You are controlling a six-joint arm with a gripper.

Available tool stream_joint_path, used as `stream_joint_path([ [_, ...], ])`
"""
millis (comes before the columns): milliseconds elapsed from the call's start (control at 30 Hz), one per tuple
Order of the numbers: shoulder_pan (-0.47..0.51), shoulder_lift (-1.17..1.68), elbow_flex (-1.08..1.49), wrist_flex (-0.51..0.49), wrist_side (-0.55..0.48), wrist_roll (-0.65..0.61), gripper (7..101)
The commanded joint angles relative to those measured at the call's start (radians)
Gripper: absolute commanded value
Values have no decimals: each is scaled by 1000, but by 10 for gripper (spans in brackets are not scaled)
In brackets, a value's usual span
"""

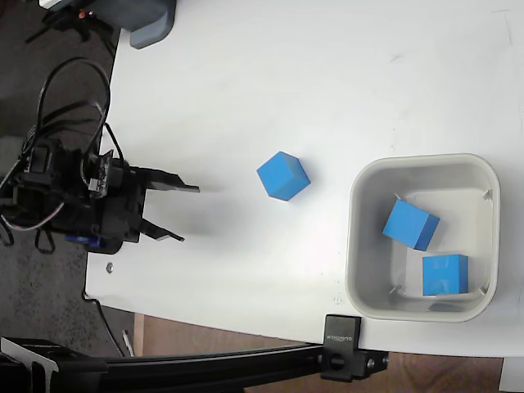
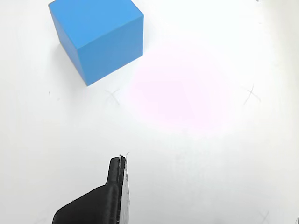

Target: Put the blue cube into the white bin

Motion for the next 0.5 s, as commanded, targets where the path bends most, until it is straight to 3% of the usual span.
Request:
stream_joint_path([
  [33,8,23,-26,-21,12,2,970],
  [133,31,23,-58,-12,-15,-8,903],
  [267,75,9,-167,40,-54,-52,882],
  [500,325,-103,-310,23,-360,-143,933],
])
